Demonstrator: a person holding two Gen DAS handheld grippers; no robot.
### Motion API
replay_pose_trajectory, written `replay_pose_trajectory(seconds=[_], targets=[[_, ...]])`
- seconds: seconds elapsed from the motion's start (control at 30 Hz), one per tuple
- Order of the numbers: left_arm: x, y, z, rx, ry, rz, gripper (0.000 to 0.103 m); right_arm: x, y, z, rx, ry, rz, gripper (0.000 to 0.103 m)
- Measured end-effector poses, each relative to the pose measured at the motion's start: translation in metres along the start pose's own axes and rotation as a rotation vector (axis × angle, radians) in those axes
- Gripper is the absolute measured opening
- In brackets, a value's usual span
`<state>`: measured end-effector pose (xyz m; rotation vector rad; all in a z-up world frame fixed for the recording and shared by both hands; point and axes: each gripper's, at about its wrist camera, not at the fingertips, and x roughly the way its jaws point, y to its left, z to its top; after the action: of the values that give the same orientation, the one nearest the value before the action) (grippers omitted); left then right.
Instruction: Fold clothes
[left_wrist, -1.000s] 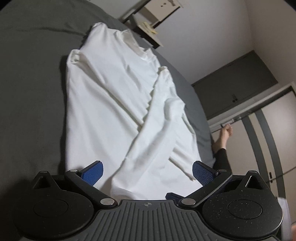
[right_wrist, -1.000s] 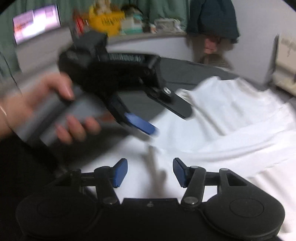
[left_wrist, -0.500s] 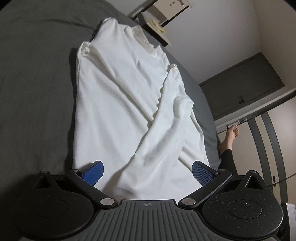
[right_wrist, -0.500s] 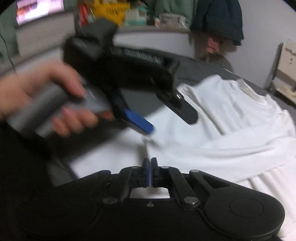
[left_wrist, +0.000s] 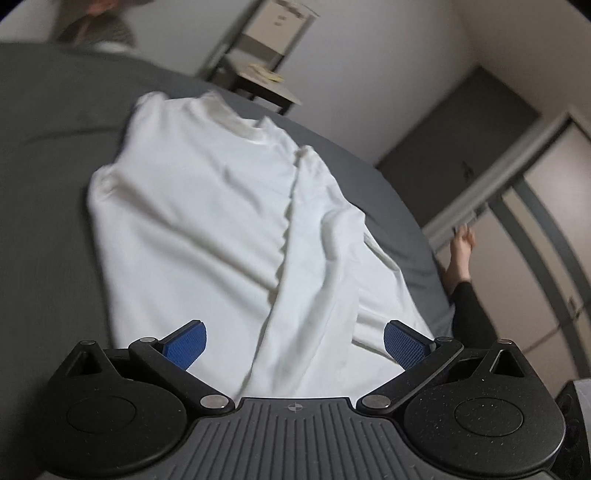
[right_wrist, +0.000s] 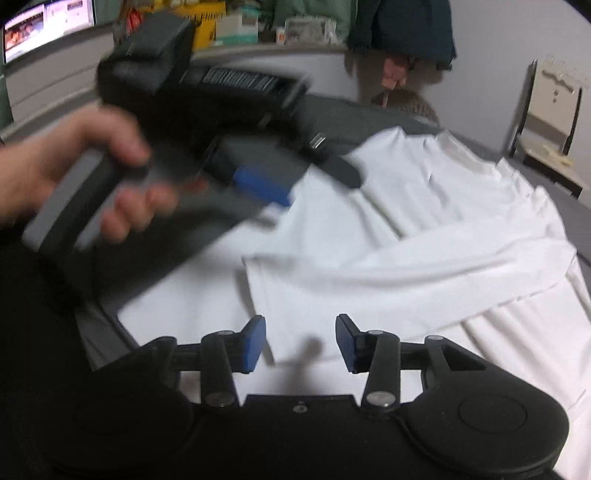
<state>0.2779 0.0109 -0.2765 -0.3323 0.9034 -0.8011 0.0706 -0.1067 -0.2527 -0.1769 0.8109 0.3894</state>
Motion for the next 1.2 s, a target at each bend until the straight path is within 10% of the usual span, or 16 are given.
replay_pose_trajectory(seconds=[0.43,0.57,0.97,1.2], targets=[[0.072,-0.016,0.017,0.120,0.080,0.056,0.042,0.010,-0.039,-0.004,0.163,-0.016,-0.014,0.040],[0.080,-0.009,0.017,0.093,0.101,0.071,0.004,0.012,-0.061,-0.010,0.286,-0.011,-0.009,0.040],[0.056,-0.018,0.016,0.104,-0.011,0.151,0.000,0.041,-0.146,-0.042,0.861,-0.061,0.087,0.022],[0.056,-0.015,0.016,0.133,-0.014,0.205,0.000,0.048,-0.151,-0.049,0.949,-0.082,0.130,0.004]])
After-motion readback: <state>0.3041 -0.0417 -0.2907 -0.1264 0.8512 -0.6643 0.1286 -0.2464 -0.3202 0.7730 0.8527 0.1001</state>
